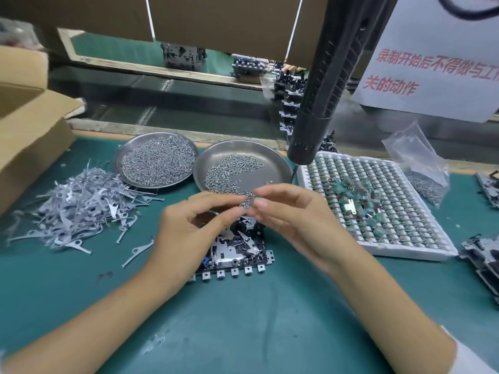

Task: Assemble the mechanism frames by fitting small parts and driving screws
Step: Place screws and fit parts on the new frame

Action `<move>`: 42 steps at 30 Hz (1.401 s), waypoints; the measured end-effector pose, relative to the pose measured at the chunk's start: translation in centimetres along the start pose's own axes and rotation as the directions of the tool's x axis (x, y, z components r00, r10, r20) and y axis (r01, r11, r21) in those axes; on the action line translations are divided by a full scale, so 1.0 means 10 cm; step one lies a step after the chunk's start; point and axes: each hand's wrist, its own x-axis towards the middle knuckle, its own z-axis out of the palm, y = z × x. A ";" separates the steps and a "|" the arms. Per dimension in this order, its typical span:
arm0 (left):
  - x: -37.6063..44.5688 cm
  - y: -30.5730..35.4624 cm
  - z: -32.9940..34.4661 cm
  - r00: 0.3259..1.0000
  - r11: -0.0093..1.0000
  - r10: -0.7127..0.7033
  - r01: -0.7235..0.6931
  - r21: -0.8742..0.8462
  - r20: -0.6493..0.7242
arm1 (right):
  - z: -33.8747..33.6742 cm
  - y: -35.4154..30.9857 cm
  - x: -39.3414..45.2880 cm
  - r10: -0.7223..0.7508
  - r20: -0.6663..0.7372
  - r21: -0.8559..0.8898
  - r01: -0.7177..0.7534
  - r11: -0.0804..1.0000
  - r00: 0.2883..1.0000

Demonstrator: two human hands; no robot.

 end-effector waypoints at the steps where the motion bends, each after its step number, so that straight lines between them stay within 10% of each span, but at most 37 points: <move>1: 0.00 0.00 0.00 1.000 1.000 -0.002 0.002 -0.003 0.003 | 0.01 0.02 0.00 -0.015 -0.035 -0.020 0.014 1.000 0.999; 5: 0.00 0.00 0.00 1.000 1.000 -0.018 0.018 -0.019 0.001 | 0.04 0.04 -0.01 -0.091 -0.107 -0.252 0.062 0.966 0.990; 42: 0.02 -0.08 -0.03 0.998 0.999 0.020 -0.018 -0.039 0.066 | 0.12 0.07 -0.06 -0.043 -0.119 -0.061 0.036 0.998 0.992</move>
